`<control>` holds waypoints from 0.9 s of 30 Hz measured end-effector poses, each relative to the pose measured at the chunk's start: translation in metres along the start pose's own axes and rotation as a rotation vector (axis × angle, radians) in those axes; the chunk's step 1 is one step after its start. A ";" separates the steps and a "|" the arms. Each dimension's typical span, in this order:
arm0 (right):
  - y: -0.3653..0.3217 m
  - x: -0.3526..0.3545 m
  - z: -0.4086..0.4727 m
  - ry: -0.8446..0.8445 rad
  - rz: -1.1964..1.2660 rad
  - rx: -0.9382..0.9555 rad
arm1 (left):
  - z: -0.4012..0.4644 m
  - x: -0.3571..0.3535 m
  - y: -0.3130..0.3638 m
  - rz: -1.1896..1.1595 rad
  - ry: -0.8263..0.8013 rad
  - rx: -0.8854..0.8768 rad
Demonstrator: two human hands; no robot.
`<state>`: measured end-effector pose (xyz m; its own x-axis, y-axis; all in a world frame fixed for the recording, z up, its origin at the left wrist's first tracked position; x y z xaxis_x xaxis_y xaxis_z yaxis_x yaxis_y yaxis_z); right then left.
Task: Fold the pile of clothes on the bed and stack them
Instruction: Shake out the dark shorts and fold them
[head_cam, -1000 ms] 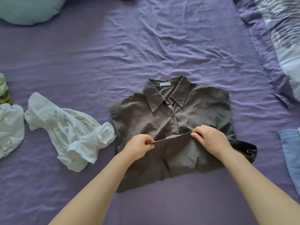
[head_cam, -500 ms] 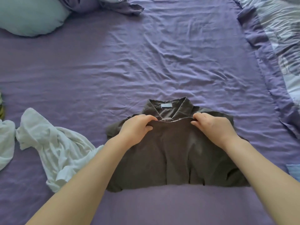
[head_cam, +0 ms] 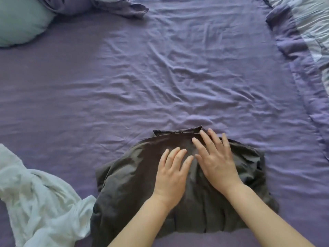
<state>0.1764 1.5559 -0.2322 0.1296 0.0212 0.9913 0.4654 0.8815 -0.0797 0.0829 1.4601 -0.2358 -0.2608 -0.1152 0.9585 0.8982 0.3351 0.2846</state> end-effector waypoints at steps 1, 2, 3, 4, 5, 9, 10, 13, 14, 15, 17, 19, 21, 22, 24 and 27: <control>-0.005 -0.005 -0.016 0.008 0.002 0.002 | -0.007 -0.014 0.004 0.032 -0.081 -0.010; -0.007 -0.011 -0.029 -0.014 0.009 0.002 | -0.010 -0.024 0.003 0.072 -0.149 0.008; -0.007 -0.018 -0.041 -0.055 0.013 -0.003 | -0.011 -0.031 -0.001 0.104 -0.205 0.041; -0.005 -0.025 -0.049 -0.111 0.007 -0.013 | -0.010 -0.037 -0.006 0.129 -0.250 0.070; -0.002 -0.032 -0.053 -0.180 0.000 -0.029 | -0.008 -0.042 -0.011 0.153 -0.281 0.087; 0.016 -0.055 -0.049 -0.460 0.035 -0.122 | 0.004 -0.060 -0.031 0.241 -0.395 0.111; 0.019 -0.060 -0.048 -0.510 0.062 -0.125 | 0.006 -0.064 -0.033 0.262 -0.435 0.123; 0.022 -0.044 -0.048 -0.455 0.127 -0.125 | 0.007 -0.062 -0.026 0.286 -0.463 0.169; 0.027 -0.031 -0.050 -0.349 0.133 -0.156 | 0.008 -0.056 -0.019 0.277 -0.439 0.196; 0.034 -0.016 -0.055 -0.226 0.108 -0.200 | 0.008 -0.048 -0.009 0.248 -0.398 0.207; 0.053 0.005 -0.075 -0.050 0.035 -0.353 | 0.002 -0.039 0.020 0.149 -0.323 0.140; 0.069 0.016 -0.099 -0.015 0.037 -0.541 | -0.013 -0.040 0.052 0.089 -0.315 0.026; 0.076 0.017 -0.117 -0.046 0.131 -0.694 | -0.027 -0.048 0.075 0.078 -0.359 -0.021; 0.075 0.016 -0.124 -0.072 0.174 -0.728 | -0.033 -0.053 0.083 0.081 -0.377 -0.017; 0.073 0.014 -0.130 -0.082 0.204 -0.697 | -0.042 -0.063 0.092 0.088 -0.412 0.024; 0.077 0.013 -0.131 -0.115 0.154 -0.498 | -0.045 -0.072 0.089 0.113 -0.441 0.062</control>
<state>0.3283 1.5623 -0.2388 0.1456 0.2092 0.9670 0.8113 0.5341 -0.2377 0.1980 1.4559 -0.2804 -0.3004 0.3299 0.8949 0.9102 0.3798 0.1655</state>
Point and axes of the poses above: each hand's wrist, its own z-axis towards the middle knuckle, its own x-axis out of the back of the hand, y = z × x, the point moved 5 cm from there along z, towards the middle knuckle, and after that the axes turned 11 degrees about x, right-handed, at the moved point
